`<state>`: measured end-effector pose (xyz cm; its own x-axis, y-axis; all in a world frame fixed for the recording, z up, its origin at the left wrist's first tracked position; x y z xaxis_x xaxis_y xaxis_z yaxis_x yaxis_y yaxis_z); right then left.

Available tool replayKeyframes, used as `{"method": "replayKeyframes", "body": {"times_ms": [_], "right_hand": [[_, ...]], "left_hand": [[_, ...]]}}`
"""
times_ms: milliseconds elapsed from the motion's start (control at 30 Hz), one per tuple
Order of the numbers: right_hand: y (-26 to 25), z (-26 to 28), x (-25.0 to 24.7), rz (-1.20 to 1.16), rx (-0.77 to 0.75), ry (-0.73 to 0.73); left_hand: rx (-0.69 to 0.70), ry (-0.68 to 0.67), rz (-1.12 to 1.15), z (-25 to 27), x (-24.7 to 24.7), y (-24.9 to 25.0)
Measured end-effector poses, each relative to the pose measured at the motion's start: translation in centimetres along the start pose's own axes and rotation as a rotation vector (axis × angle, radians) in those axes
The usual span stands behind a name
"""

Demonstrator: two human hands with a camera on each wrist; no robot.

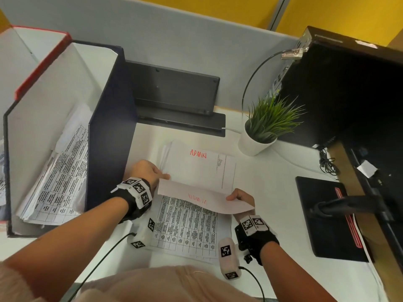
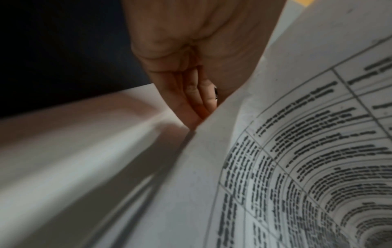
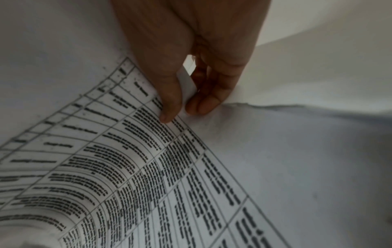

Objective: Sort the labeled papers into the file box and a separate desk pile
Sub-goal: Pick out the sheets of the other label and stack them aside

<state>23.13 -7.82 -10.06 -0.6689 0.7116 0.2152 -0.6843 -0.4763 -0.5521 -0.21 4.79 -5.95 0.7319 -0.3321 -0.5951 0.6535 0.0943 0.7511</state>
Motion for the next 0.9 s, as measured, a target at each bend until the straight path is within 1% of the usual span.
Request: {"method": "replayKeyframes", "body": {"times_ms": [67, 133, 200, 300, 400, 433, 533, 600, 667, 733, 800, 867, 900], "right_hand": [[0.0, 0.0, -0.1, 0.007, -0.006, -0.016], [0.1, 0.1, 0.0, 0.052, -0.048, -0.01], [0.1, 0.2, 0.1, 0.08, -0.062, 0.005], [-0.1, 0.3, -0.1, 0.054, -0.075, -0.002], [-0.8, 0.5, 0.1, 0.092, -0.137, 0.013], [-1.0, 0.4, 0.1, 0.076, -0.121, 0.013], [-1.1, 0.3, 0.1, -0.016, -0.011, 0.006], [-1.0, 0.4, 0.0, -0.026, 0.041, -0.023], [-0.8, 0.3, -0.1, -0.05, 0.055, -0.06], [-0.6, 0.4, -0.1, -0.06, 0.07, -0.065], [-0.5, 0.4, 0.0, -0.055, 0.065, -0.046], [-0.3, 0.3, -0.1, -0.056, 0.023, -0.032], [-0.3, 0.3, -0.2, -0.02, -0.046, -0.012]], "left_hand": [[-0.021, -0.004, 0.0, 0.2, -0.1, 0.4], [-0.031, -0.014, -0.022, 0.3, -0.1, 0.7], [-0.015, -0.053, -0.082, 0.3, -0.1, 0.9], [0.015, -0.114, -0.142, 0.2, -0.2, 0.7], [0.049, -0.129, -0.173, 0.6, -0.3, 0.5], [0.062, -0.138, -0.19, 0.8, -0.4, 0.5], [0.097, -0.189, -0.234, 0.9, -0.4, 0.3], [0.146, -0.205, -0.237, 0.9, -0.4, 0.2], [0.199, -0.149, -0.157, 0.9, -0.3, 0.3], [0.22, -0.029, -0.038, 0.8, -0.3, 0.4], [0.245, 0.112, -0.018, 0.5, -0.3, 0.5], [0.309, 0.204, 0.018, 0.4, -0.3, 0.6], [0.356, 0.205, 0.053, 0.4, -0.2, 0.7]]}}
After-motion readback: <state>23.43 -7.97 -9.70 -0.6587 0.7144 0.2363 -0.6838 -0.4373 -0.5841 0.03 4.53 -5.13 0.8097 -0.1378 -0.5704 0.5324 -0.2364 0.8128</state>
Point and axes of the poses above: each hand's wrist, its own z-axis away from the middle knuckle, its own x-axis out of the palm, y = z × x, the point moved 1 cm from there along -z, towards the middle knuckle, and after that the axes turned 14 degrees about x, right-handed, at the moved point
